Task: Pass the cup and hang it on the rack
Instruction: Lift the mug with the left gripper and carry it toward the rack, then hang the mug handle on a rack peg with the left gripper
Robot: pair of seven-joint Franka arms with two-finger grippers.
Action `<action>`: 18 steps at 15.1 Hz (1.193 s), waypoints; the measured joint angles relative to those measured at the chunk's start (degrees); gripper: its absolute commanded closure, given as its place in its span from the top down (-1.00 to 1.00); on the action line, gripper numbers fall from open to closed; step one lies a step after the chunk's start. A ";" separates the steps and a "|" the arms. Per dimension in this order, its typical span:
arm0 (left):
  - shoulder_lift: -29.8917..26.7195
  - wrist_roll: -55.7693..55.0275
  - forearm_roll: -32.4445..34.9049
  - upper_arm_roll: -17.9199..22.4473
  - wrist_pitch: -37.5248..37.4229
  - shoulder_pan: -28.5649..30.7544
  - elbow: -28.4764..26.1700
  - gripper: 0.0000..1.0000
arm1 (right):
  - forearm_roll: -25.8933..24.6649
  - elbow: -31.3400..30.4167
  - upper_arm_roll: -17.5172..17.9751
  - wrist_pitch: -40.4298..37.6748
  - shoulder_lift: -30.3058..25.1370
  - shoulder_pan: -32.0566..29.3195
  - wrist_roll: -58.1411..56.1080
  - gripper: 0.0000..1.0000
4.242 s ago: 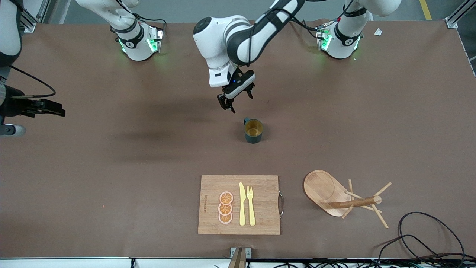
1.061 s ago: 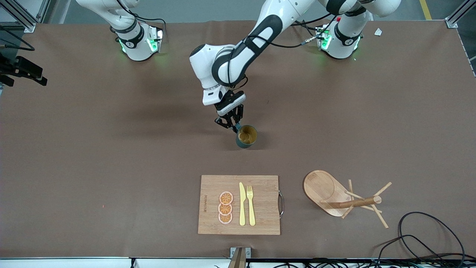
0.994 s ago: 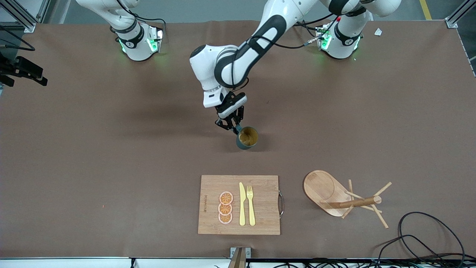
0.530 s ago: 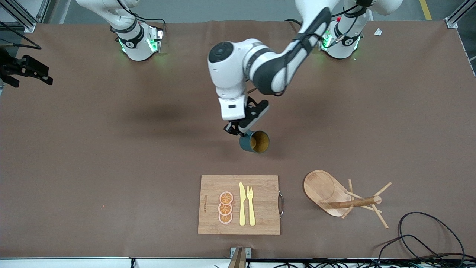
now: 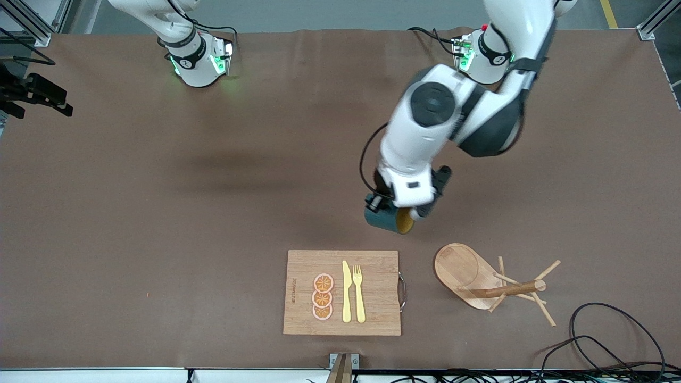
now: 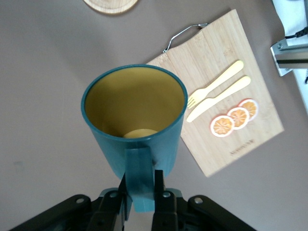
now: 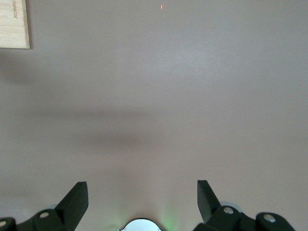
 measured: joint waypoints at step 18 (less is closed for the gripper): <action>0.07 28.94 -43.57 0.17 -7.22 25.38 -1.16 -0.98 | 0.01 2.39 0.00 -1.61 0.00 0.01 0.31 1.00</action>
